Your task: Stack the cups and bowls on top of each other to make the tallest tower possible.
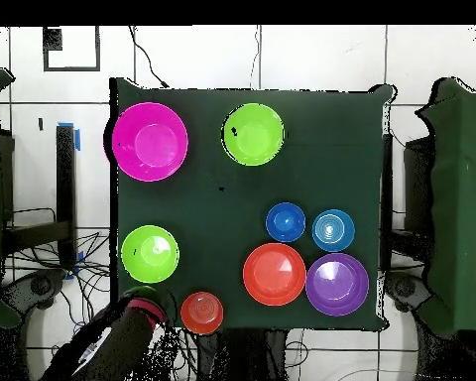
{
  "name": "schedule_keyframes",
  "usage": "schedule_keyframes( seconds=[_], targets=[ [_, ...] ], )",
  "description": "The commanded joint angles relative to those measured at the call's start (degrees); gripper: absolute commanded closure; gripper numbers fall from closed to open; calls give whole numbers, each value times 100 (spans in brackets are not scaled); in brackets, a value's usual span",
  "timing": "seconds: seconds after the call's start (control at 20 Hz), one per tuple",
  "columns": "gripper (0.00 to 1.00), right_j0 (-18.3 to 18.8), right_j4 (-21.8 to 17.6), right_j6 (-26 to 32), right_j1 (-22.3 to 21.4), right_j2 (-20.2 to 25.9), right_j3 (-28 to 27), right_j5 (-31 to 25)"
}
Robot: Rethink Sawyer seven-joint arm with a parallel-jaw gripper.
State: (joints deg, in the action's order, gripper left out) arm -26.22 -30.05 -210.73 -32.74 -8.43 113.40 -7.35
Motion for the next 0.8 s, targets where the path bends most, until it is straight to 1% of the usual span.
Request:
schedule_keyframes(
  seconds=[0.05, 0.3, 0.4, 0.5, 0.7, 0.8],
  targets=[
    [0, 336, 623, 978, -947, 1140, -96, -1536],
    [0, 423, 781, 1026, -1051, 1358, -409, -2088],
    [0, 401, 833, 966, -1062, 1325, -547, -2279],
    [0, 528, 895, 978, -1114, 1412, -581, -2320],
    [0, 625, 889, 968, -1274, 1438, -582, -2340],
    [0, 790, 788, 1195, -1397, 1533, -483, -2335]
  ],
)
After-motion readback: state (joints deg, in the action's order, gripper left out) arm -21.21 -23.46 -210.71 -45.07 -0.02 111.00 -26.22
